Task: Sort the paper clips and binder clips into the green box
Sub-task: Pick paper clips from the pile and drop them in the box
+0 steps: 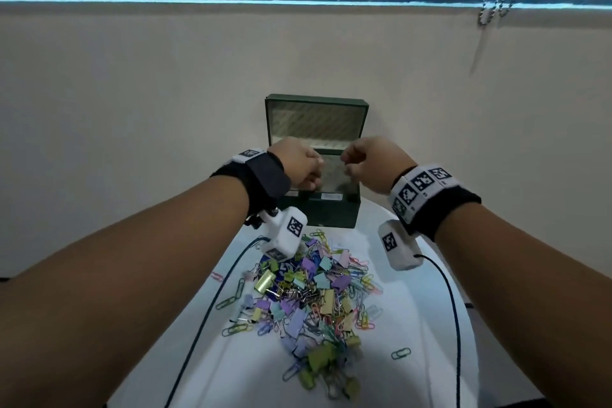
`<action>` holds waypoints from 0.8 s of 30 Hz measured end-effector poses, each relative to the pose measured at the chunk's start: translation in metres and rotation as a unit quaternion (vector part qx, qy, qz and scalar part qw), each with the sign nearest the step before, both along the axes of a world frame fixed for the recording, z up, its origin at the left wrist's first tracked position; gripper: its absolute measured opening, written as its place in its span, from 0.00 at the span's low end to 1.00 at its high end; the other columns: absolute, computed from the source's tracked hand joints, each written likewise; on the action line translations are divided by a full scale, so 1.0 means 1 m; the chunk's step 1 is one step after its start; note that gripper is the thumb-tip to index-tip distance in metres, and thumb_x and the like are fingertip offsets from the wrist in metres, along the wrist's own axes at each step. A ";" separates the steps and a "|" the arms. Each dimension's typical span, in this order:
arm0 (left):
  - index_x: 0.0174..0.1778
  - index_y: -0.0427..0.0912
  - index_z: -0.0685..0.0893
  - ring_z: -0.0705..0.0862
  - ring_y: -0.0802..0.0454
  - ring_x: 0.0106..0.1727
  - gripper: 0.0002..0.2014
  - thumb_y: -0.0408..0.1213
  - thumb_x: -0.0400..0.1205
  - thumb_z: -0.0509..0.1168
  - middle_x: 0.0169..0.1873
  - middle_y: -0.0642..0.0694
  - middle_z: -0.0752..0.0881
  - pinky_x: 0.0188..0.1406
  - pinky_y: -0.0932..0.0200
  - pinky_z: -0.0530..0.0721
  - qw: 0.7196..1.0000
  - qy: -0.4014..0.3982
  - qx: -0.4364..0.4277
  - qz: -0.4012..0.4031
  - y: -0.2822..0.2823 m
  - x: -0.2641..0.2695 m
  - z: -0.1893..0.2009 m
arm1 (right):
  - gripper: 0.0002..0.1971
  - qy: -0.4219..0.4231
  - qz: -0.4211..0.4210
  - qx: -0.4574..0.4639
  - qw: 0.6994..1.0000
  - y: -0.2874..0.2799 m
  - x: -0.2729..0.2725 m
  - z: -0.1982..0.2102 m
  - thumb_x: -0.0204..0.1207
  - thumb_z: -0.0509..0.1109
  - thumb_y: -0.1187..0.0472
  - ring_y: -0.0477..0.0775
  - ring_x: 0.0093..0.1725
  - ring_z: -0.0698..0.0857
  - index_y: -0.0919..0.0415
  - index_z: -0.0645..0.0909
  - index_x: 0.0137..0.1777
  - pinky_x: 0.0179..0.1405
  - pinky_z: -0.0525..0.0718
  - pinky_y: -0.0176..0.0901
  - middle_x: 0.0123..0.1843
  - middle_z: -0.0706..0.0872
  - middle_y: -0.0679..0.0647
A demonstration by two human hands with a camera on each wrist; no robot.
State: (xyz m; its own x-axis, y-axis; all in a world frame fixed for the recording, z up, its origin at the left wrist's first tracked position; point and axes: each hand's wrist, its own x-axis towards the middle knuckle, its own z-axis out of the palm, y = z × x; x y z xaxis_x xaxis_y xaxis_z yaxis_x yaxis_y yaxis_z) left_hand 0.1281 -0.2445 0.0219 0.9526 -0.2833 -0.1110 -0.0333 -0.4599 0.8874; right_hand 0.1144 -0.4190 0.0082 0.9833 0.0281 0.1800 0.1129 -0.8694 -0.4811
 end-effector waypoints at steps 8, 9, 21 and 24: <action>0.56 0.57 0.88 0.84 0.62 0.47 0.08 0.43 0.84 0.67 0.47 0.60 0.87 0.49 0.61 0.79 0.879 -0.189 0.410 -0.157 0.117 -0.068 -0.016 | 0.08 0.173 0.214 -0.224 0.935 -0.020 -0.161 -0.025 0.78 0.71 0.48 0.38 0.43 0.80 0.47 0.85 0.53 0.44 0.76 0.35 0.47 0.87 0.40; 0.58 0.57 0.88 0.85 0.60 0.49 0.09 0.44 0.83 0.68 0.51 0.60 0.88 0.52 0.62 0.80 0.861 -0.151 0.452 -0.177 0.133 -0.076 -0.026 | 0.10 0.192 0.228 -0.234 0.925 -0.021 -0.178 -0.031 0.77 0.70 0.46 0.38 0.46 0.81 0.45 0.84 0.56 0.47 0.77 0.35 0.50 0.86 0.39; 0.54 0.60 0.87 0.82 0.58 0.52 0.13 0.39 0.82 0.61 0.49 0.61 0.86 0.50 0.62 0.79 0.847 -0.144 0.496 -0.127 0.148 -0.107 -0.067 | 0.06 0.179 0.153 -0.210 0.949 -0.008 -0.201 -0.068 0.71 0.65 0.59 0.40 0.37 0.77 0.46 0.77 0.46 0.36 0.72 0.34 0.35 0.80 0.39; 0.58 0.60 0.80 0.79 0.55 0.50 0.16 0.36 0.80 0.58 0.44 0.61 0.82 0.47 0.60 0.77 0.856 -0.109 0.494 -0.110 0.144 -0.111 -0.064 | 0.07 0.214 0.112 -0.155 0.958 -0.008 -0.192 -0.066 0.67 0.66 0.62 0.39 0.37 0.78 0.50 0.80 0.42 0.35 0.73 0.29 0.38 0.83 0.41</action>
State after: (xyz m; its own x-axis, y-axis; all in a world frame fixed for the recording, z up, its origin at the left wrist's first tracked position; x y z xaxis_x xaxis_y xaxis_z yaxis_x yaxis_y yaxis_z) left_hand 0.0173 -0.1009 -0.0421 0.9169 -0.3287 -0.2263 -0.3305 -0.9433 0.0308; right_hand -0.0772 -0.4275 -0.0578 0.9282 0.2342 -0.2890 0.1637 -0.9548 -0.2481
